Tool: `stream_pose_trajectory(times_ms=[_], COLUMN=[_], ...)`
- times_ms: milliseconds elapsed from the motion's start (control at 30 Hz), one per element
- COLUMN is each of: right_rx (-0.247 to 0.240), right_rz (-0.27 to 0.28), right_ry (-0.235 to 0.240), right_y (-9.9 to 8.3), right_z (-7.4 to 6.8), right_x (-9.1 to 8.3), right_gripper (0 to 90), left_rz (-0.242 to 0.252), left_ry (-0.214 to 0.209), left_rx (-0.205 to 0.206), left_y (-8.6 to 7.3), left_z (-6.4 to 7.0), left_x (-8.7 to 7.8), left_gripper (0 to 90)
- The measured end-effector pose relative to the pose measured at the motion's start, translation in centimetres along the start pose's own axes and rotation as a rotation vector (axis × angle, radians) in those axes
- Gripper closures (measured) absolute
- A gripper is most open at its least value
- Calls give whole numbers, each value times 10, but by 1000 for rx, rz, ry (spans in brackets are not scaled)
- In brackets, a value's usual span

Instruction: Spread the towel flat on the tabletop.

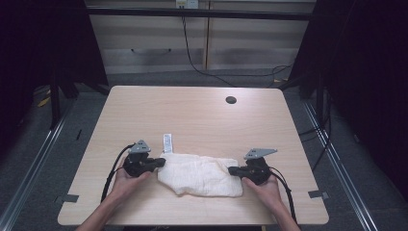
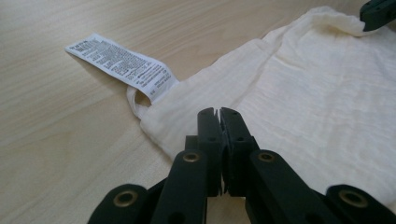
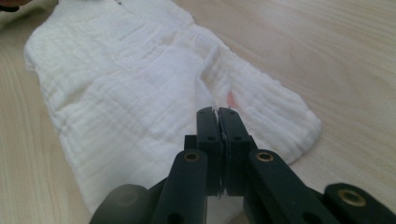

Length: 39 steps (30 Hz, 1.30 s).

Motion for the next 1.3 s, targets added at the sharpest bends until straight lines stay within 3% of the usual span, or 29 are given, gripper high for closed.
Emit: stream_pose_trajectory(times_ms=[233, 433, 533, 733, 833, 1033, 1300], right_rx=[2, 4, 3, -48, -51, -78, -93], right_rz=[54, 147, 193, 254, 289, 320, 387], right_ry=[11, 17, 14, -6, -16, -37, -68], right_y=[8, 34, 53, 97, 118, 161, 214], right_z=[-1, -1, 0, -6, -4, -4, -4], right_x=[-10, -27, -35, -58, -68, -76, -88], right_gripper=[886, 887, 888, 889, 889, 890, 890], left_rz=[84, 161, 176, 226, 269, 286, 339], left_ry=[-11, 6, 29, 96, 125, 187, 229], left_rx=[-21, -22, -14, 17, 2, -8, -10], left_y=[8, 23, 31, 61, 76, 108, 145], left_z=[2, -2, -6, -21, -32, -54, -74], left_x=[-19, -37, -45, -69, -81, -90, -102], left_gripper=[879, 879, 880, 882, 882, 882, 882])
Point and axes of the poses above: each handheld gripper's, and its own axes: x roughly forward along the jaws, y roughly out of its top, z roughly to its right, the point moved 1 cm from there along x, roughly forward along the jaws, and after that the axes turned 9 degrees about x, right-handed, at the moved point
